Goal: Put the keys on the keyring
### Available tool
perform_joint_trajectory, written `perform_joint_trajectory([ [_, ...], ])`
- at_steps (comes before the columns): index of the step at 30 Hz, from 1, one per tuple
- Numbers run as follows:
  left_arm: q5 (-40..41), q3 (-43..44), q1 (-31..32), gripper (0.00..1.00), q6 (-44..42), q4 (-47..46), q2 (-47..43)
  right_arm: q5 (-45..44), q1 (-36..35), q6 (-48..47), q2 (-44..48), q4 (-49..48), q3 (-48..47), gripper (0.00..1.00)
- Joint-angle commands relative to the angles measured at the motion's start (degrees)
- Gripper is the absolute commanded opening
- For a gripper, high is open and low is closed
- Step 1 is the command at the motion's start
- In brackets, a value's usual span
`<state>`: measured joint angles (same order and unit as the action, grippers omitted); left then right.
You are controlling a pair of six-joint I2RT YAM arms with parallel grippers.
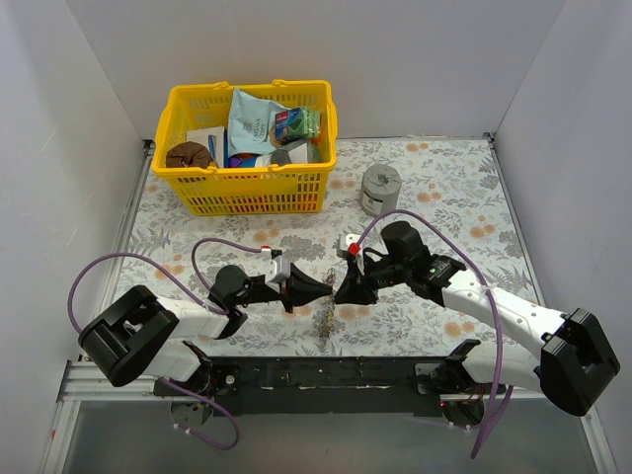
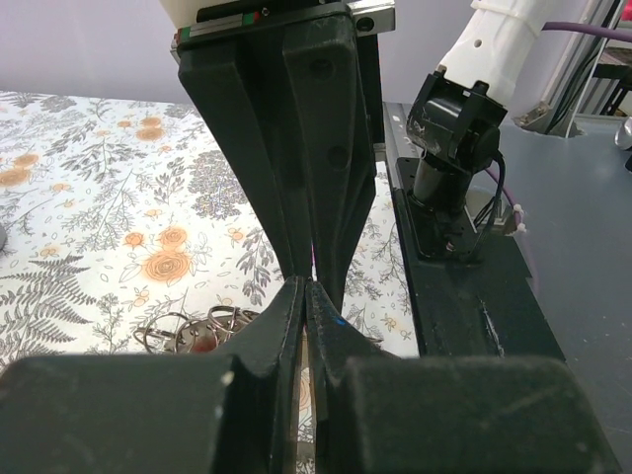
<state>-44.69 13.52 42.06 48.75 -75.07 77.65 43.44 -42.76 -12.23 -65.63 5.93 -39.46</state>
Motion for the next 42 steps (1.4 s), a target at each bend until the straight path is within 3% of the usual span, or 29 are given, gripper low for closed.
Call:
perform_joint_trajectory([
  [1,0.9,1.5,-0.2,0.00,-0.6,-18.9,-2.5,1.6,0.0,-0.4,0.2,-2.0,0.4,0.15],
  [7,0.7,1.6,-0.2,0.00,0.0,-19.2,-2.4,2.5,0.0,-0.1,-0.5,-2.5,0.0,0.01],
  [29,-2.2,3.4,-0.2,0.00,5.6,-27.7,-0.4,6.2,0.0,1.9,-1.3,-5.5,1.7,0.01],
  [42,-4.8,4.4,-0.2,0.00,8.4,-30.7,-0.3,8.1,0.0,4.9,-0.4,-12.3,3.4,0.01],
])
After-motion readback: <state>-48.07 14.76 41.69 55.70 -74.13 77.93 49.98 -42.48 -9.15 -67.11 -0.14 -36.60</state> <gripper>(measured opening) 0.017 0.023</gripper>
